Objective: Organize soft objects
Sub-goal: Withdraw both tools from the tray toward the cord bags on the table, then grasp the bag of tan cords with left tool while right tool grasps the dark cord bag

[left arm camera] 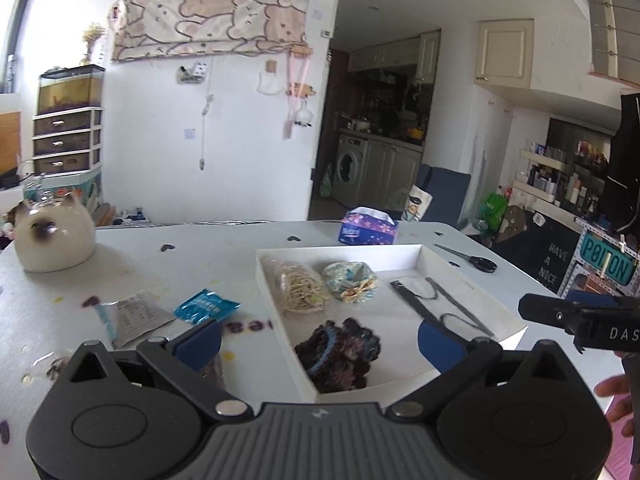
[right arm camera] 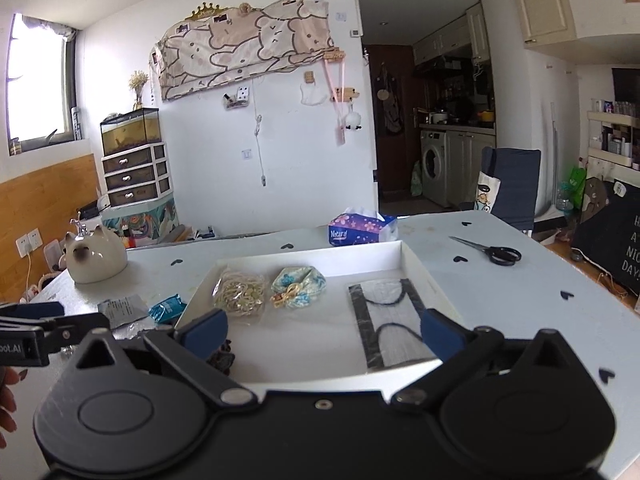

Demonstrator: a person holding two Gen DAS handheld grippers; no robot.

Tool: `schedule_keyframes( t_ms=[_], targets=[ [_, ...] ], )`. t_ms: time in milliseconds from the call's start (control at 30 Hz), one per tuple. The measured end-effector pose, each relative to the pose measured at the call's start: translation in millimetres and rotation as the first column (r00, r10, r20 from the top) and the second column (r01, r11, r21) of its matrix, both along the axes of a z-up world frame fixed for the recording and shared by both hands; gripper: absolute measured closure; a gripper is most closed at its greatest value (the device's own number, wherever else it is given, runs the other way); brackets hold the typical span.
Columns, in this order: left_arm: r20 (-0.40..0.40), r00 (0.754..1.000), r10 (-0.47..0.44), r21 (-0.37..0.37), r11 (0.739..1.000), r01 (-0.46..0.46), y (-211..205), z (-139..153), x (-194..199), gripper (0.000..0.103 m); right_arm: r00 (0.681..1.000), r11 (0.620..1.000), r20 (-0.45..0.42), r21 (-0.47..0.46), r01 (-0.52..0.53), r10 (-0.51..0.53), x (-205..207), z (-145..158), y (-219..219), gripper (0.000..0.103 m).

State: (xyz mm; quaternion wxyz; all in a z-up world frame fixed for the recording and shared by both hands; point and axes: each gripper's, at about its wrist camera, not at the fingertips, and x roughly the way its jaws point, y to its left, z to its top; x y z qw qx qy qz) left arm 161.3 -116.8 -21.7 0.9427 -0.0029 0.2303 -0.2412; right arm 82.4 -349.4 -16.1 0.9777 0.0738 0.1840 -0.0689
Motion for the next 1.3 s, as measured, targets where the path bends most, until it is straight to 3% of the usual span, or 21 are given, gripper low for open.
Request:
schedule_keyframes(
  t_ms=[233,367,467,600,767,900,1000,1100,1200,1300],
  targets=[
    [0.012,0.997,0.073,-0.004,0.997,-0.073,27.0,-22.5,-12.0,0.0,1.0,0.999,-0.002,0.031,-0.027,0.027,-1.7,-27.3,28.1,0.0],
    [-0.001,0.986,0.165,0.021,0.986,-0.165,48.2,-32.1,-3.0,0.0,0.998,0.997,0.019,0.046,-0.067,0.066,-1.2,-31.6,44.2,0.0],
    [-0.021,0.958,0.284,0.029,0.958,-0.284,69.6,-38.1,13.5,0.0,0.994,0.993,0.028,0.047,-0.11,0.109,1.6,-30.5,56.2,0.0],
    [-0.031,0.914,0.405,0.051,0.914,-0.404,94.2,-48.3,40.2,0.0,0.981,0.977,0.032,0.093,-0.194,0.191,9.7,-31.1,70.5,0.013],
    [-0.077,0.86,0.504,0.084,0.863,-0.498,117.7,-65.1,72.1,0.0,0.96,0.957,-0.001,0.074,-0.281,0.281,25.3,-37.0,99.3,0.028],
    [-0.118,0.833,0.54,0.118,0.841,-0.528,123.8,-75.7,86.1,0.0,0.925,0.924,-0.022,0.054,-0.377,0.379,38.0,-38.3,125.1,0.044],
    [-0.136,0.828,0.544,0.158,0.837,-0.524,122.6,-84.0,92.6,0.0,0.9,0.901,-0.054,0.034,-0.432,0.433,53.0,-38.6,146.6,0.057],
    [-0.143,0.828,0.542,0.202,0.835,-0.511,122.2,-90.3,92.2,0.0,0.885,0.889,-0.093,0.026,-0.456,0.457,70.1,-41.5,165.3,0.063],
    [-0.158,0.833,0.53,0.194,0.844,-0.5,130.1,-95.1,86.5,0.0,0.872,0.882,-0.134,0.02,-0.472,0.47,88.7,-47.7,182.5,0.065],
    [-0.162,0.854,0.495,0.172,0.866,-0.47,143.3,-99.2,77.1,0.0,0.866,0.88,-0.183,-0.01,-0.474,0.465,107.2,-55.9,197.9,0.067]
  ],
)
